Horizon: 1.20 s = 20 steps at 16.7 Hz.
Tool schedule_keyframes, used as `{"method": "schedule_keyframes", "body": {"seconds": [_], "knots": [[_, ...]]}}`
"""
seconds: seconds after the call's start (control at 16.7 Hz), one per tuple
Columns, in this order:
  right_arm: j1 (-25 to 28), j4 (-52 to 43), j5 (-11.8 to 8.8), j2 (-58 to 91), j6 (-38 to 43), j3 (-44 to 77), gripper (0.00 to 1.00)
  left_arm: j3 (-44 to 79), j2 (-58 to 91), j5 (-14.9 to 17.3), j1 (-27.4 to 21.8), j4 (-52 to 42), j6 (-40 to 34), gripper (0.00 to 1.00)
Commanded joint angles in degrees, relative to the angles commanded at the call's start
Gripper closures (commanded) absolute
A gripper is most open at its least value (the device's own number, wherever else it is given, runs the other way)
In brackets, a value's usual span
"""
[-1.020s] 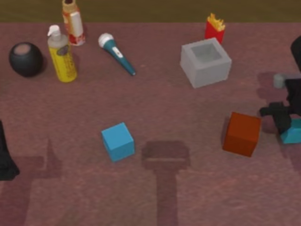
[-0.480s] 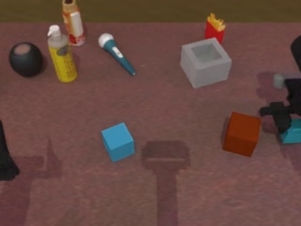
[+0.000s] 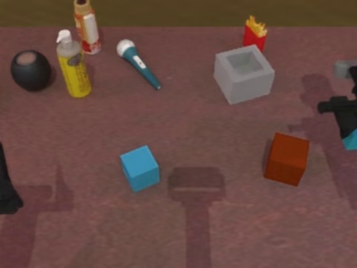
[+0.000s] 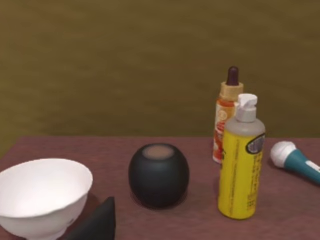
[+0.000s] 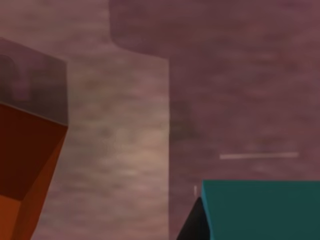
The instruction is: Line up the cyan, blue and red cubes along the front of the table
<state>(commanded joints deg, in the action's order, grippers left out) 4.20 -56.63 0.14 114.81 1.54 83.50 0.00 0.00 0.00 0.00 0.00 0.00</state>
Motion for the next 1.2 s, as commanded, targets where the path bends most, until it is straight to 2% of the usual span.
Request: {"method": "schedule_keyframes", "body": {"seconds": [0.3, 0.48, 0.66, 1.02, 1.2], "knots": [[-0.1, -0.1, 0.0, 0.0, 0.2, 0.0, 1.0, 0.0, 0.0, 0.0, 0.0, 0.0, 0.0, 0.0], [3.8, -0.3, 0.1, -1.0, 4.1, -0.9, 1.0, 0.0, 0.0, 0.0, 0.0, 0.0, 0.0, 0.0], [11.8, -0.7, 0.4, -3.4, 13.0, -3.3, 1.0, 0.0, 0.0, 0.0, 0.0, 0.0, 0.0, 0.0], [32.6, -1.2, 0.9, -10.0, 35.0, -10.3, 1.0, 0.0, 0.0, 0.0, 0.0, 0.0, 0.0, 0.0], [38.1, -0.8, 1.2, -12.9, 40.5, -12.5, 1.0, 0.0, 0.0, 0.0, 0.0, 0.0, 0.0, 0.0]]}}
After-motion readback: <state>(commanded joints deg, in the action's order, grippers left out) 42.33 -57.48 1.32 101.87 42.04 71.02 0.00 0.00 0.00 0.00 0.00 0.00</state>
